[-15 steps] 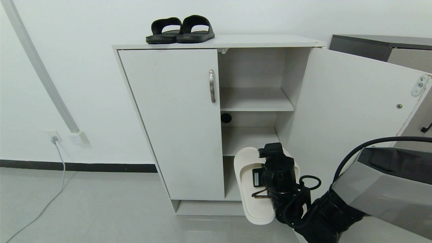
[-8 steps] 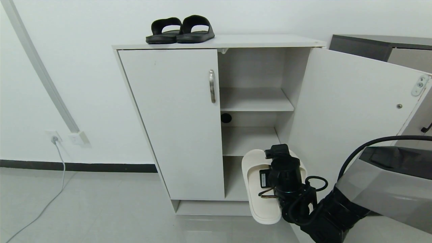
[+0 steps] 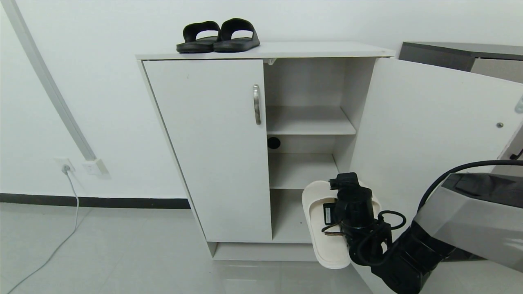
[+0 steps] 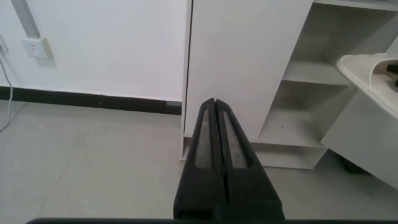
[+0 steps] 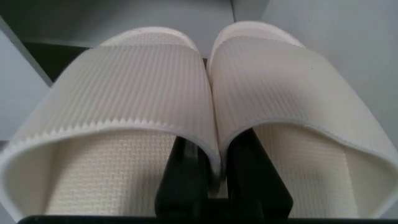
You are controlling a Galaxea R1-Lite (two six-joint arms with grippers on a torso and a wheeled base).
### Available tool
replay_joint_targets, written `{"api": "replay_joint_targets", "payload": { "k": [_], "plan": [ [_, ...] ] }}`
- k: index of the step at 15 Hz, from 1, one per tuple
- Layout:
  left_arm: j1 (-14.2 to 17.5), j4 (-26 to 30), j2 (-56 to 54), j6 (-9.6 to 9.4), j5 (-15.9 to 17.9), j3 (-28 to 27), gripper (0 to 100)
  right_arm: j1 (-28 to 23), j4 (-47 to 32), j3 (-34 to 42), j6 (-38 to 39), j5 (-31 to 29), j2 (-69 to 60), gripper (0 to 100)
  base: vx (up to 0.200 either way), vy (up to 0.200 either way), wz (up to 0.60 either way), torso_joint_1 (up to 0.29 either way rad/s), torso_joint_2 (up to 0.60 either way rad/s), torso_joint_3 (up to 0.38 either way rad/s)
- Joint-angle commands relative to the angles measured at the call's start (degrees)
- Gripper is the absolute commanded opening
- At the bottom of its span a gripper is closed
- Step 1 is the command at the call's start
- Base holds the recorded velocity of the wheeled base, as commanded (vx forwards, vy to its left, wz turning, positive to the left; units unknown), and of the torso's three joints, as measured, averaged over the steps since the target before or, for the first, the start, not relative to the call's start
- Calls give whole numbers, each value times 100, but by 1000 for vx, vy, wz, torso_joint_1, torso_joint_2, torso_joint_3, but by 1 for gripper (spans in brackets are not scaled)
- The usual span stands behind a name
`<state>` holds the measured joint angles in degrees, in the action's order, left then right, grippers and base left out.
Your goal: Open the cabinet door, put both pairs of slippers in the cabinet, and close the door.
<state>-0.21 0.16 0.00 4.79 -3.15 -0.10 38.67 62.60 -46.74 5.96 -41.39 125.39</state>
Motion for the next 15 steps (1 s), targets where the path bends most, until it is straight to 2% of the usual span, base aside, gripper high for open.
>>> {"api": "replay_joint_targets", "payload": {
  "k": [1, 7, 10, 15],
  "plan": [
    [3, 2, 9, 4, -2, 1, 0, -17, 7, 24, -7, -1, -59, 0, 0, 0, 0, 0, 0, 0],
    [3, 2, 9, 13, -2, 1, 0, 9, 24, 16, -7, -1, -85, 0, 0, 0, 0, 0, 0, 0],
    [3, 2, 9, 13, -2, 1, 0, 273, 7, -99, -16, 61, -85, 0, 0, 0, 0, 0, 0, 0],
    [3, 2, 9, 4, -2, 1, 0, 343, -20, -758, -16, 386, 337, 0, 0, 0, 0, 0, 0, 0]
  ]
}}
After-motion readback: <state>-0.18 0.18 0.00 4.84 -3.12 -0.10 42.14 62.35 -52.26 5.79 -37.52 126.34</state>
